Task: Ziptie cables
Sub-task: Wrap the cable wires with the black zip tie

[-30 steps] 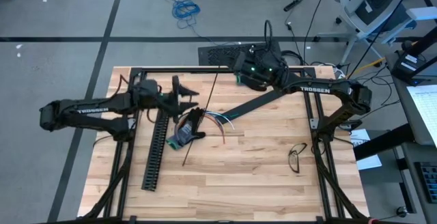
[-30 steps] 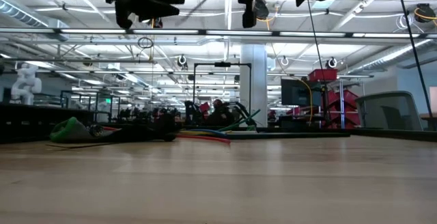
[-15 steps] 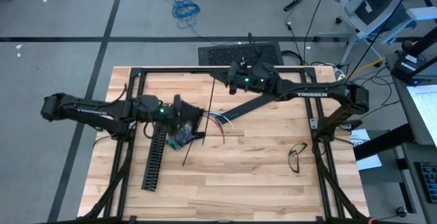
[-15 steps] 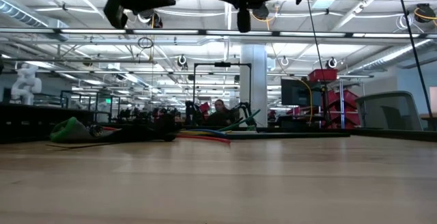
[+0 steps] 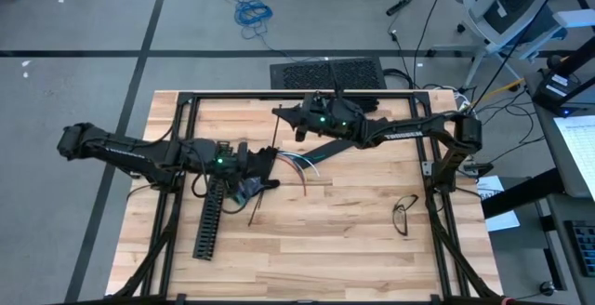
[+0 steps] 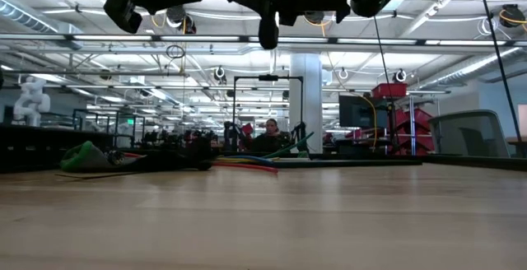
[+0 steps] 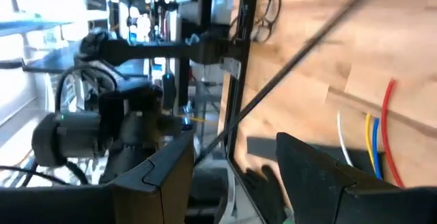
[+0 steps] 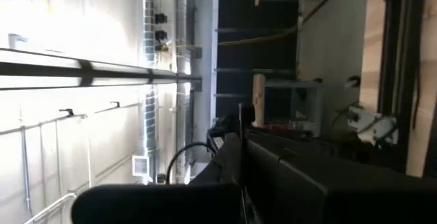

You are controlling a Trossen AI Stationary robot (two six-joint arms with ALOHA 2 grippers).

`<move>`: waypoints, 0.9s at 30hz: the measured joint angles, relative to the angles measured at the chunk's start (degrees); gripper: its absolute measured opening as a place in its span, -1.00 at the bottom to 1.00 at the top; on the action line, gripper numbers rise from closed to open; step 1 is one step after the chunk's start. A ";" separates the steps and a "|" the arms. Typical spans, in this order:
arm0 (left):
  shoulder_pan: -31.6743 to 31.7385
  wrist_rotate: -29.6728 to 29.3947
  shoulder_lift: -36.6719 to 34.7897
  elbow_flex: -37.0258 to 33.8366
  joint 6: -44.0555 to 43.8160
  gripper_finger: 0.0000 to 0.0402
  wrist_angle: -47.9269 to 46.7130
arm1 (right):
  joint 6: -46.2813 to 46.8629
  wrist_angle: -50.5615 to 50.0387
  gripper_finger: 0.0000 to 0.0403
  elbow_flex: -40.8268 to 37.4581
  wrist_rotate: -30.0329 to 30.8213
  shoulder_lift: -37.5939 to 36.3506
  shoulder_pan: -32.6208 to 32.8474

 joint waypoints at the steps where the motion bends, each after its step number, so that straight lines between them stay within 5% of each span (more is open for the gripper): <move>1: -0.26 1.77 0.00 0.00 -0.04 0.01 0.11 | -0.38 -0.05 -1.00 0.00 0.91 -0.02 -0.05; 6: -2.45 6.78 0.03 0.00 -3.48 0.01 -0.12 | -3.07 0.22 -1.00 0.00 2.01 -0.04 -1.93; 27: -4.71 2.63 0.26 0.00 -4.70 0.01 -4.09 | -5.59 -0.24 -1.00 0.00 -4.66 -0.28 -3.24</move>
